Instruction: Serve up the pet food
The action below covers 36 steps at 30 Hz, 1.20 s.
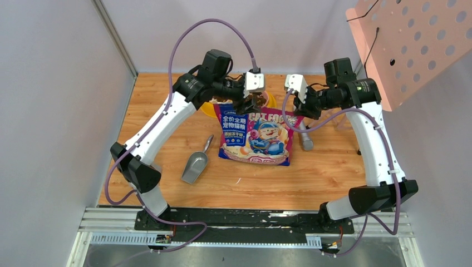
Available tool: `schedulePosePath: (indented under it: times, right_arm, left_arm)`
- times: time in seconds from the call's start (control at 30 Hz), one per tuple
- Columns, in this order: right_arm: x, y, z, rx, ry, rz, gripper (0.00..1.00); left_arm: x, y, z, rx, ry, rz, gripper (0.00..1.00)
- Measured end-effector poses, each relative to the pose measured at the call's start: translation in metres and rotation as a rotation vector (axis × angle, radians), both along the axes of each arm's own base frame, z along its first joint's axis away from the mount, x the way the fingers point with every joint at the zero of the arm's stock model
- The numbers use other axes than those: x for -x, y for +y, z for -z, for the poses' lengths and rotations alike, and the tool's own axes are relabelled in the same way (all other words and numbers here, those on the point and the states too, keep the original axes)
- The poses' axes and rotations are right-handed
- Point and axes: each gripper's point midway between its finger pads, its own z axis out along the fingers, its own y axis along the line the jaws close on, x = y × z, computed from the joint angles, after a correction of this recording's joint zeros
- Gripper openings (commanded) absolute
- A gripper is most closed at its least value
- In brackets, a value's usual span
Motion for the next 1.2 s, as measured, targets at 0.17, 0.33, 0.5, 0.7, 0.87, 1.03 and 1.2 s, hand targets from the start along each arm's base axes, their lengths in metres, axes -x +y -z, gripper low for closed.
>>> schedulePosePath:
  times: [0.17,0.33,0.5,0.7,0.87,1.03,1.2]
  right_arm:
    - [0.001,0.000,0.000,-0.002,-0.004,0.000,0.00]
    - [0.001,0.001,-0.001,-0.016,-0.013,0.006,0.13]
    - [-0.001,0.013,-0.014,-0.094,-0.047,-0.001,0.35]
    - [-0.005,0.041,-0.019,-0.209,-0.018,-0.036,0.46]
    - [-0.012,0.066,-0.009,-0.274,0.042,-0.080,0.48]
    - [-0.011,0.083,-0.004,-0.308,0.057,-0.126,0.45]
    - [-0.006,0.094,0.006,-0.329,0.095,-0.156,0.26]
  left_arm:
    - [-0.010,0.001,0.001,-0.022,-0.058,-0.004,0.65]
    - [-0.018,0.000,0.039,-0.119,-0.017,0.017,0.29]
    - [-0.015,0.002,0.066,-0.195,0.045,0.053,0.00]
    - [-0.009,0.004,0.063,-0.196,0.069,0.059,0.00]
    - [-0.007,0.003,0.062,-0.187,0.106,0.045,0.00]
    - [-0.008,0.005,0.061,-0.176,0.149,0.016,0.00]
    - [-0.009,0.007,0.059,-0.160,0.200,-0.011,0.00]
